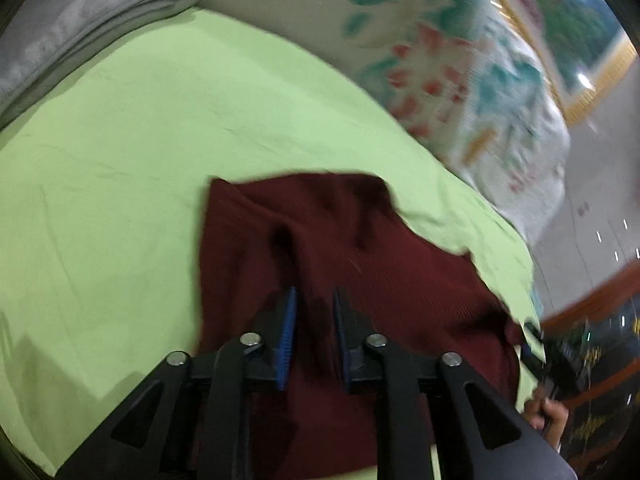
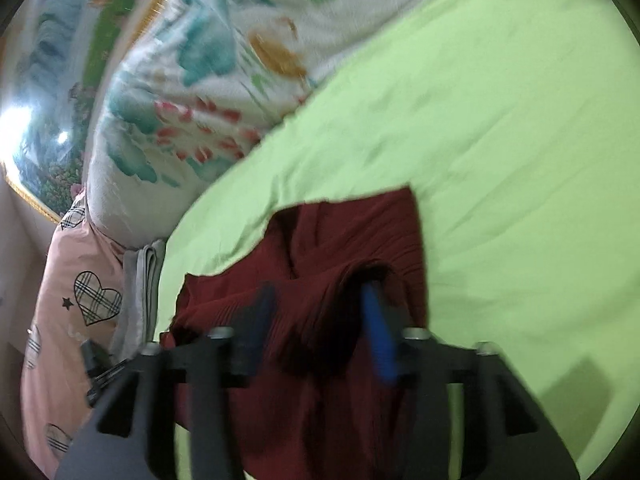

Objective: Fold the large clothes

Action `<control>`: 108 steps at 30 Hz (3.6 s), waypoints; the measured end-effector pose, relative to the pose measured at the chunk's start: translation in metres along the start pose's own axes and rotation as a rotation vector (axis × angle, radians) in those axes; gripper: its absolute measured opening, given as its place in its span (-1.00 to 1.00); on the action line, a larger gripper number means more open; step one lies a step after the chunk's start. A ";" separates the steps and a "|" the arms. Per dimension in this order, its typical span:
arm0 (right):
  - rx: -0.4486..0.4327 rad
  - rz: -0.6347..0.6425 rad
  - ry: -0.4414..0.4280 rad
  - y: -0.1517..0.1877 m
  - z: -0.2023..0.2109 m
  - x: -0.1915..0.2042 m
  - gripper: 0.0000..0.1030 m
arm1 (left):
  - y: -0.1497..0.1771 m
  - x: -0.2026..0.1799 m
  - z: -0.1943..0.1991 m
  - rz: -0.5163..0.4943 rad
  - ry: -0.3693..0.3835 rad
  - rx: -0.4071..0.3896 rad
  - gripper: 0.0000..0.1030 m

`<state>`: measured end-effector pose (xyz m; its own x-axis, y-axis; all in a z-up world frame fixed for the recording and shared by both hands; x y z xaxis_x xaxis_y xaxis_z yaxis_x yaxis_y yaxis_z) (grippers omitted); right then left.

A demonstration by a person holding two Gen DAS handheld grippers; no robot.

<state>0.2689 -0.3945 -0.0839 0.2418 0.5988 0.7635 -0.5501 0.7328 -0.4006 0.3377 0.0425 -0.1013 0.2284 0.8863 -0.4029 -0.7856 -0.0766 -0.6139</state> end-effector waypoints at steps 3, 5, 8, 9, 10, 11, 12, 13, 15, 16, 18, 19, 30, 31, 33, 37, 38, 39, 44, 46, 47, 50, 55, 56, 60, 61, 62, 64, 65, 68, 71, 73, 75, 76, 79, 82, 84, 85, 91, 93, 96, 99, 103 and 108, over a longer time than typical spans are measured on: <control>0.000 0.095 -0.039 0.028 0.016 0.026 0.00 | 0.021 -0.054 -0.004 -0.104 0.104 0.042 -0.64; 0.111 0.201 -0.061 0.062 0.003 0.049 0.00 | 0.033 -0.091 -0.023 -0.196 0.141 0.106 -0.63; 0.204 0.362 0.015 0.093 -0.026 0.065 0.00 | 0.034 -0.108 -0.052 -0.281 0.094 0.153 -0.63; 0.206 0.380 0.031 0.091 -0.033 0.066 0.00 | 0.030 -0.105 -0.061 -0.276 0.075 0.163 -0.64; 0.199 0.377 0.048 0.084 -0.037 0.063 0.00 | 0.024 -0.098 -0.068 -0.258 0.067 0.166 -0.64; 0.189 0.360 0.067 0.074 -0.042 0.059 0.00 | 0.013 -0.087 -0.073 -0.234 0.057 0.155 -0.66; 0.173 0.331 0.096 0.060 -0.046 0.050 0.00 | 0.005 -0.076 -0.074 -0.216 0.032 0.140 -0.68; 0.150 0.300 0.134 0.046 -0.049 0.040 0.00 | -0.006 -0.062 -0.073 -0.193 0.001 0.124 -0.71; 0.082 0.209 0.187 0.017 -0.048 0.016 -0.04 | -0.027 -0.029 -0.069 -0.131 -0.075 0.079 -0.69; 0.054 0.149 0.188 0.005 -0.047 0.005 -0.04 | -0.035 -0.011 -0.066 -0.098 -0.121 0.062 -0.69; 0.028 0.038 0.137 -0.005 -0.042 -0.010 -0.05 | -0.044 0.025 -0.060 -0.009 -0.169 0.035 -0.69; 0.019 0.017 0.117 -0.006 -0.040 -0.010 -0.05 | -0.045 0.036 -0.057 0.029 -0.165 0.025 -0.69; -0.002 0.129 0.078 0.045 -0.007 0.038 -0.04 | 0.003 0.029 0.014 0.102 -0.109 -0.062 -0.47; 0.002 0.132 0.065 0.052 -0.004 0.042 -0.04 | 0.011 0.019 0.020 0.098 -0.089 -0.071 -0.44; 0.012 0.128 0.032 0.067 -0.002 0.049 -0.04 | 0.029 -0.001 0.031 0.096 -0.036 -0.081 -0.41; 0.048 0.109 0.014 0.102 -0.005 0.050 -0.14 | 0.075 -0.034 0.037 0.098 0.060 -0.044 -0.37; 0.057 0.108 0.014 0.111 -0.007 0.051 -0.23 | 0.089 -0.040 0.038 0.089 0.067 -0.021 -0.37; 0.069 0.112 0.018 0.119 -0.009 0.052 -0.36 | 0.099 -0.045 0.037 0.084 0.067 -0.007 -0.36; 0.101 0.158 0.015 0.143 -0.015 0.067 -0.48 | 0.141 -0.043 0.031 0.124 0.068 0.050 -0.16; 0.105 0.177 0.006 0.147 -0.020 0.078 -0.49 | 0.146 -0.038 0.028 0.162 0.082 0.047 -0.15; 0.107 0.182 0.001 0.148 -0.022 0.082 -0.49 | 0.146 -0.036 0.028 0.183 0.089 0.036 -0.14; 0.111 0.196 -0.004 0.150 -0.037 0.095 -0.49 | 0.135 -0.026 0.026 0.212 0.065 0.004 -0.04; 0.088 0.180 0.035 0.140 -0.074 0.101 -0.49 | 0.116 -0.010 0.014 0.263 0.048 -0.023 -0.01; 0.094 0.177 0.065 0.141 -0.087 0.098 -0.49 | 0.112 -0.006 0.011 0.276 0.044 -0.030 -0.01; 0.070 0.267 0.152 0.150 -0.116 0.086 -0.55 | 0.099 0.004 0.004 0.322 0.048 -0.050 -0.01; 0.064 0.283 0.166 0.150 -0.116 0.086 -0.55 | 0.095 0.007 0.002 0.334 0.045 -0.057 -0.01; 0.060 0.290 0.178 0.151 -0.115 0.087 -0.55 | 0.091 0.010 0.000 0.344 0.038 -0.069 -0.02; 0.056 0.300 0.186 0.151 -0.114 0.086 -0.55 | 0.084 0.014 -0.003 0.349 0.007 -0.082 -0.16; 0.054 0.304 0.187 0.151 -0.114 0.086 -0.55 | 0.079 0.016 -0.005 0.340 -0.016 -0.084 -0.30; 0.057 0.305 0.186 0.149 -0.113 0.085 -0.55 | 0.068 0.013 -0.010 0.310 -0.033 -0.082 -0.65; 0.064 0.298 0.177 0.149 -0.114 0.085 -0.55 | 0.055 -0.002 -0.004 0.253 -0.041 -0.113 -0.74; 0.070 0.285 0.166 0.149 -0.115 0.086 -0.55 | 0.047 -0.018 0.003 0.203 -0.031 -0.135 -0.76; 0.091 0.247 0.138 0.148 -0.114 0.085 -0.55 | 0.035 -0.042 0.010 0.147 -0.002 -0.161 -0.77; 0.120 0.201 0.087 0.146 -0.111 0.085 -0.52 | 0.029 -0.054 0.013 0.120 0.016 -0.169 -0.77; 0.218 0.006 -0.095 0.132 -0.092 0.081 -0.49 | 0.015 -0.102 0.012 -0.002 0.063 -0.176 -0.78; 0.149 -0.116 -0.196 0.095 -0.053 0.065 -0.36 | 0.010 -0.156 -0.003 -0.106 0.128 -0.161 -0.78; 0.116 -0.195 -0.236 0.073 -0.034 0.050 0.04 | 0.016 -0.198 -0.024 -0.180 0.174 -0.124 -0.78; 0.104 -0.233 -0.264 0.062 -0.026 0.042 0.19 | 0.021 -0.216 -0.035 -0.218 0.184 -0.104 -0.78; 0.145 -0.278 -0.301 0.044 -0.012 0.024 0.24 | 0.069 -0.254 -0.113 -0.305 0.174 0.059 -0.80; 0.173 -0.246 -0.281 0.047 -0.013 0.026 0.30 | 0.068 -0.251 -0.111 -0.291 0.183 0.044 -0.80; 0.203 -0.205 -0.253 0.052 -0.019 0.033 0.35 | 0.055 -0.244 -0.093 -0.244 0.230 0.006 -0.80; 0.239 -0.176 -0.260 0.054 -0.023 0.046 0.39 | 0.045 -0.236 -0.079 -0.221 0.245 -0.036 -0.80; 0.292 -0.142 -0.217 0.055 -0.044 0.060 0.40 | 0.046 -0.231 -0.075 -0.225 0.252 -0.043 -0.80; 0.369 -0.119 -0.177 0.057 -0.080 0.071 0.40 | 0.053 -0.231 -0.080 -0.230 0.255 -0.033 -0.80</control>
<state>0.3179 -0.2845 -0.0933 0.1980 0.4288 0.8814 -0.7836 0.6094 -0.1204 0.2890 -0.2029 -0.0955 0.5373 0.7397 -0.4051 -0.6784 0.0937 -0.7287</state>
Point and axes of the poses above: each gripper's, at about its wrist camera, not at the fingertips, and z roughly against the way its jaws point, x to its left, y to its underside, the point moved 9 cm from there along -z, roughly the way its jaws point, and after that the axes turned 13 degrees about -z, right-handed, at the moved point
